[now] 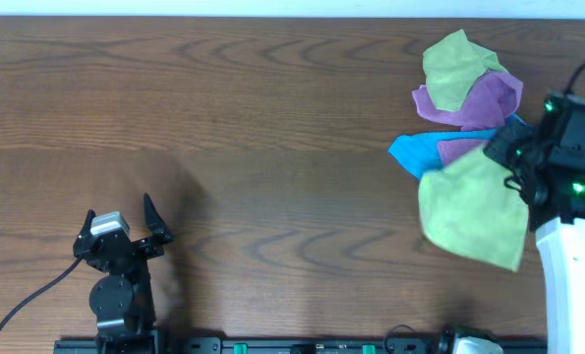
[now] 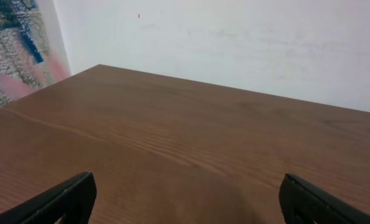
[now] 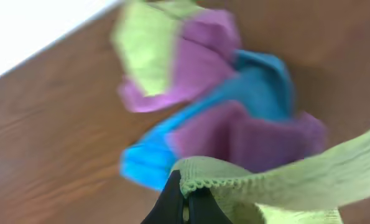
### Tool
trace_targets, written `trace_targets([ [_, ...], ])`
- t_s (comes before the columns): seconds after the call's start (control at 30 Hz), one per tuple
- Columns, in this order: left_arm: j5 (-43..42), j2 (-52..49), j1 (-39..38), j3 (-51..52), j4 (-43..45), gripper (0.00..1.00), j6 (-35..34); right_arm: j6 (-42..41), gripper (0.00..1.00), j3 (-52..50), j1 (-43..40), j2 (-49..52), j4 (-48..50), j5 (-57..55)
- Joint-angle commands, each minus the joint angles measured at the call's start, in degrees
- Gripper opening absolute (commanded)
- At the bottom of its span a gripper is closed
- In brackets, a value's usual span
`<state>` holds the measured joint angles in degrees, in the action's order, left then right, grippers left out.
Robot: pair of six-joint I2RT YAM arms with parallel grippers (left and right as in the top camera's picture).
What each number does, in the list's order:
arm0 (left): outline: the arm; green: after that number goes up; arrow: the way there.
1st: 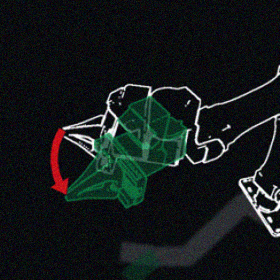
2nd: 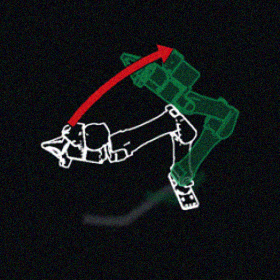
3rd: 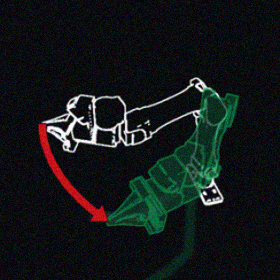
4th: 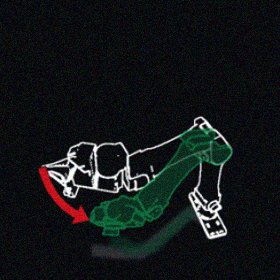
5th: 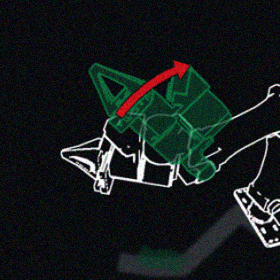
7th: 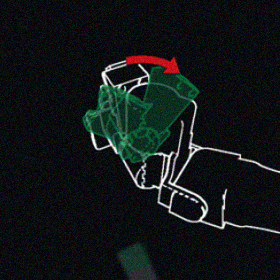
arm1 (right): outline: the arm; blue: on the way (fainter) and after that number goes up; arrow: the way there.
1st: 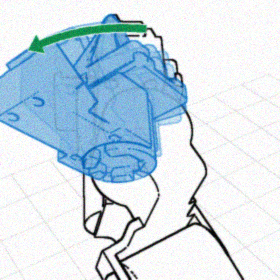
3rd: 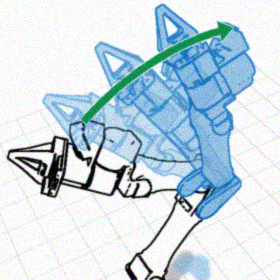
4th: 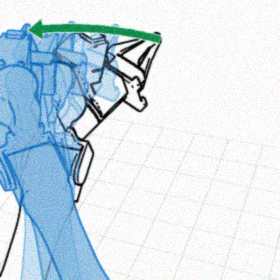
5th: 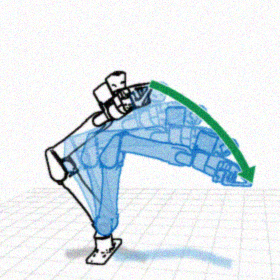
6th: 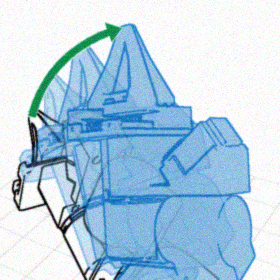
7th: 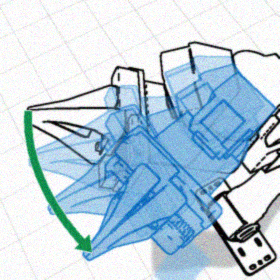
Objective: Fold the cloth
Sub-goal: 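Grasp the lime green cloth corner with the right gripper and lift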
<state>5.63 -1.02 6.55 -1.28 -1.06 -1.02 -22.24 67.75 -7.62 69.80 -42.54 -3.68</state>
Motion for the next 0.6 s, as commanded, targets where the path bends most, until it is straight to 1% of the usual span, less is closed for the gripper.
trace_targets([
  [0.0, 2.01, 0.0, 0.24, 1.03, -2.56, 0.95, 1.03, 3.1, 0.01, 4.33, 6.95, -0.33, -1.53, 3.74],
  [0.17, 2.01, 0.0, 0.24, 1.03, -2.56, 0.95, 1.03, 3.06, 0.02, 5.77, 18.97, -0.31, 1.03, 5.64],
  [0.33, 2.01, 0.0, 0.24, 1.03, -2.56, 0.95, 1.03, 3.06, 0.01, 5.77, 29.75, -0.31, 0.74, 7.15],
  [0.47, 2.01, 0.0, 0.24, 1.03, -2.56, 0.95, 1.03, 3.04, 0.01, 6.16, 34.91, -0.33, -2.99, 7.06],
  [0.57, 2.01, 0.0, 0.24, 1.03, -2.56, 0.96, 1.03, 3.02, 0.01, 7.28, 36.63, -0.33, -8.76, 4.48],
])
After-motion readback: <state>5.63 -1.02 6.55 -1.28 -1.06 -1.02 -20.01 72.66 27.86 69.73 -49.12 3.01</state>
